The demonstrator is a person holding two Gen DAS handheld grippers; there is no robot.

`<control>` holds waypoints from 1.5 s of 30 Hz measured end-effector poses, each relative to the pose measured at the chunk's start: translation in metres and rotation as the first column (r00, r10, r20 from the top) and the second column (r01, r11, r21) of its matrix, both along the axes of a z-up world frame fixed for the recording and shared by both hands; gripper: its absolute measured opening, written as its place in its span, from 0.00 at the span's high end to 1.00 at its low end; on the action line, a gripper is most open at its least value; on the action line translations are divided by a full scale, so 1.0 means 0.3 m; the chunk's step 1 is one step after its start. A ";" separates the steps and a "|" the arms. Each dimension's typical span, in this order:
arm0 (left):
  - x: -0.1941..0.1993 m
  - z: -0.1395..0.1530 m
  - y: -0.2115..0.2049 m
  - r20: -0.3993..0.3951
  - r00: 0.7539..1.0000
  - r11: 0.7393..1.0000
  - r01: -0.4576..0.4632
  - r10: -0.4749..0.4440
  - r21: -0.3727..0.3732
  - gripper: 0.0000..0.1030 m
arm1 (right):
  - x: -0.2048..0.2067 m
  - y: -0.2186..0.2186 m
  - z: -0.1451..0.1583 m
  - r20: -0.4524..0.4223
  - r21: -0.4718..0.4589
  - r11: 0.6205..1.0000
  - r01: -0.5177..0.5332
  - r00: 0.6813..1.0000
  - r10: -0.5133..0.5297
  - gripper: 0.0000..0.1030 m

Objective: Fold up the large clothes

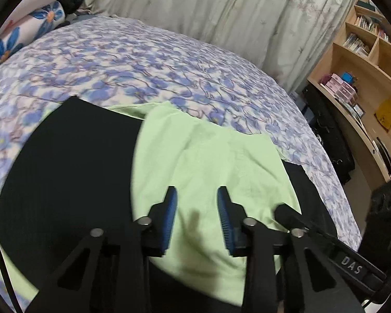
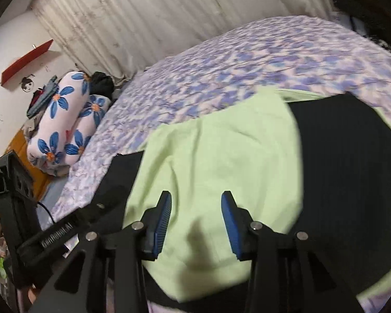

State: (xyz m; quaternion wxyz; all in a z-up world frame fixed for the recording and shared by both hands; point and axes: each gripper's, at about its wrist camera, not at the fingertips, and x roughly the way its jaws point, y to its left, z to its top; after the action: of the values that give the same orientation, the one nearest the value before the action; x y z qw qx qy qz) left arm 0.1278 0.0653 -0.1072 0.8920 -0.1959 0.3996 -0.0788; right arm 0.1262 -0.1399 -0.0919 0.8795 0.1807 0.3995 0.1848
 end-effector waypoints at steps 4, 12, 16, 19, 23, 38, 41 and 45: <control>0.055 -0.090 -0.012 -0.070 0.998 1.000 -0.006 0.007 0.007 0.73 | 0.077 -0.008 -0.066 -0.060 -0.031 0.999 0.020 0.998 -0.021 0.62; 0.052 -0.199 0.075 -0.105 0.994 0.999 -0.031 0.027 -0.036 0.82 | 0.066 -0.277 -0.142 -0.092 -0.124 0.971 0.203 0.972 -0.215 1.00; 0.046 -0.198 0.056 -0.092 0.995 1.000 -0.027 0.028 0.008 0.82 | 0.045 -0.246 -0.128 -0.064 -0.193 0.965 0.180 0.979 -0.195 1.00; 0.049 -0.196 0.053 -0.097 0.995 1.000 -0.031 0.031 0.007 0.82 | 0.050 -0.246 -0.133 -0.082 -0.178 0.966 0.186 0.976 -0.203 0.98; 0.049 -0.193 0.048 -0.099 0.995 1.000 -0.026 0.027 0.012 0.82 | 0.052 -0.258 -0.131 -0.108 -0.149 0.969 0.198 0.971 -0.215 0.98; 0.004 -0.120 -0.004 -0.099 0.995 0.997 -0.002 0.009 0.071 0.40 | 0.015 -0.230 -0.083 -0.112 -0.177 0.964 0.199 0.969 -0.220 0.96; -0.023 -0.078 -0.005 -0.078 0.997 0.995 -0.018 0.026 0.097 0.36 | -0.007 -0.222 -0.064 -0.106 -0.177 0.965 0.194 0.971 -0.214 0.96; -0.055 -0.038 0.016 -0.083 0.995 0.994 -0.038 0.047 0.101 0.35 | -0.040 -0.204 -0.042 -0.098 -0.191 0.965 0.177 0.975 -0.198 0.96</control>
State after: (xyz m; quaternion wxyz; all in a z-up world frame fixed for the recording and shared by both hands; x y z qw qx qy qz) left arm 0.1113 0.0699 -0.1185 0.8843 -0.1630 0.4363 -0.0315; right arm 0.1141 -0.2011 -0.1044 0.8811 0.1474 0.4462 0.0525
